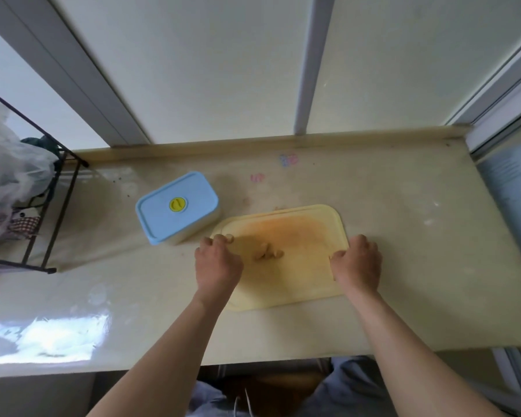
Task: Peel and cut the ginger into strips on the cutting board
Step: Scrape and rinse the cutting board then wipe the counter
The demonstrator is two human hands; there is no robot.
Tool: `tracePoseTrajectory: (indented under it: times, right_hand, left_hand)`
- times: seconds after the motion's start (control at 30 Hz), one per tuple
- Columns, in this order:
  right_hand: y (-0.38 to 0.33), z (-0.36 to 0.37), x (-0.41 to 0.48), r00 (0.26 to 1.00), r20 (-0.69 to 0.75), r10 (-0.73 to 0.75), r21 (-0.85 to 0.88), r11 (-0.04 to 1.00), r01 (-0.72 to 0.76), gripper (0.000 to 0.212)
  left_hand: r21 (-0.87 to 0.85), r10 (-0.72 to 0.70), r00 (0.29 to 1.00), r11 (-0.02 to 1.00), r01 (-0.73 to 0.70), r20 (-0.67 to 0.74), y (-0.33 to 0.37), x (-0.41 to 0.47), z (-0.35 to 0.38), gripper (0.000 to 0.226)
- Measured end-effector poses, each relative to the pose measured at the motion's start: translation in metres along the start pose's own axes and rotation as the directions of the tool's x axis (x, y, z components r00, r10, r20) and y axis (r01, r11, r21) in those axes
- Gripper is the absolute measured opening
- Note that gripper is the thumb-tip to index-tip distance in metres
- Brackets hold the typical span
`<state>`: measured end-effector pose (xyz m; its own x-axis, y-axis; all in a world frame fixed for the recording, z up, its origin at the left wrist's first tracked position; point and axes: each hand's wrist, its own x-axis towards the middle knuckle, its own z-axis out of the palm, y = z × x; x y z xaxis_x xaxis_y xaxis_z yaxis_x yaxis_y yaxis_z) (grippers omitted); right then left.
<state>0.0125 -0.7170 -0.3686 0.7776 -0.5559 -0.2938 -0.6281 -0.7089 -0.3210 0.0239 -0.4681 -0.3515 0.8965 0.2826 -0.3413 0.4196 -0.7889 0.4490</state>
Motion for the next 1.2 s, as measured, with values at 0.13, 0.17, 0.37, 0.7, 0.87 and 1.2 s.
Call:
tracePoseTrajectory:
  times: [0.13, 0.17, 0.37, 0.7, 0.87, 1.2]
  right_hand:
    - [-0.004, -0.005, 0.01, 0.993, 0.066, 0.095, 0.127, 0.986, -0.103, 0.027]
    - [-0.006, -0.005, 0.012, 0.99, 0.089, 0.114, 0.155, 0.98, -0.127, 0.028]
    - [-0.02, -0.006, 0.014, 0.957, 0.201, 0.21, 0.241, 0.936, -0.256, 0.037]
    - [-0.022, -0.01, 0.002, 0.96, 0.194, 0.2, 0.319, 0.913, -0.255, 0.035]
    - [-0.031, -0.005, -0.012, 0.99, 0.117, 0.076, 0.327, 0.939, -0.111, 0.016]
    - [-0.098, 0.017, -0.065, 0.984, 0.13, -0.123, 0.392, 0.918, 0.063, 0.013]
  left_hand:
    - [-0.193, -0.211, 0.976, 0.957, 0.216, 0.044, -0.007, -0.002, -0.007, 0.037]
    - [-0.262, -0.24, 0.968, 0.932, 0.251, 0.07, -0.006, -0.001, -0.008, 0.04]
    - [-0.365, -0.298, 0.944, 0.871, 0.329, 0.14, -0.007, 0.005, -0.007, 0.055]
    - [-0.523, -0.383, 0.907, 0.745, 0.415, 0.175, -0.027, -0.002, -0.012, 0.022]
    - [-0.541, -0.39, 0.904, 0.729, 0.42, 0.175, -0.048, -0.01, -0.031, 0.041]
    - [-0.493, -0.498, 0.865, 0.769, 0.406, -0.063, -0.151, -0.05, -0.085, 0.048]
